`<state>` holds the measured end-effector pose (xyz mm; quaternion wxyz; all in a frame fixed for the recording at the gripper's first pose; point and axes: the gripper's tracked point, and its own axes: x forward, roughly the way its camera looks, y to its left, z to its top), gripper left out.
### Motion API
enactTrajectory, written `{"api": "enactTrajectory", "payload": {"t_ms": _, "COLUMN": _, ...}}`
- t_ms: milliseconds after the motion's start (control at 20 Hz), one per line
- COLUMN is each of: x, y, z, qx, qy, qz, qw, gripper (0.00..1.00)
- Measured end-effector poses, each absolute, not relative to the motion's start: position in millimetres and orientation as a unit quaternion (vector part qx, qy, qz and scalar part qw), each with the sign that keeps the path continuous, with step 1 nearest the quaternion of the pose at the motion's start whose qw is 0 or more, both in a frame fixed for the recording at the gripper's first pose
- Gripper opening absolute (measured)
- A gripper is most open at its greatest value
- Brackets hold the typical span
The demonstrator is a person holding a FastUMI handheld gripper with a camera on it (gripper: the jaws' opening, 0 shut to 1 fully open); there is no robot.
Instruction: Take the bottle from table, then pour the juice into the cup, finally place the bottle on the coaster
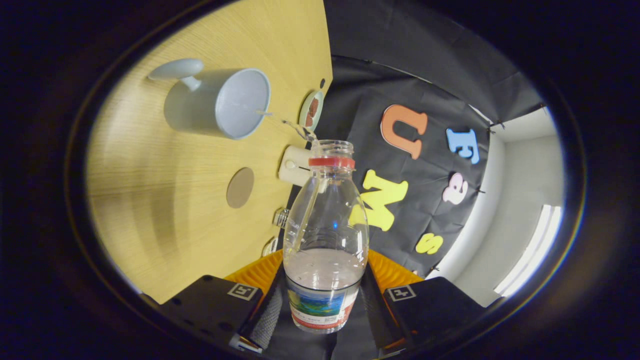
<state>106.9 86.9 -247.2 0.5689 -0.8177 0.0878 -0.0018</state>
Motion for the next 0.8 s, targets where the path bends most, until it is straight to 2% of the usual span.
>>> {"api": "enactTrajectory", "payload": {"t_ms": 800, "x": 114.1, "y": 94.7, "z": -247.9, "qx": -0.835, "qy": 0.085, "qz": 0.006, "qw": 0.544, "gripper": 0.79}}
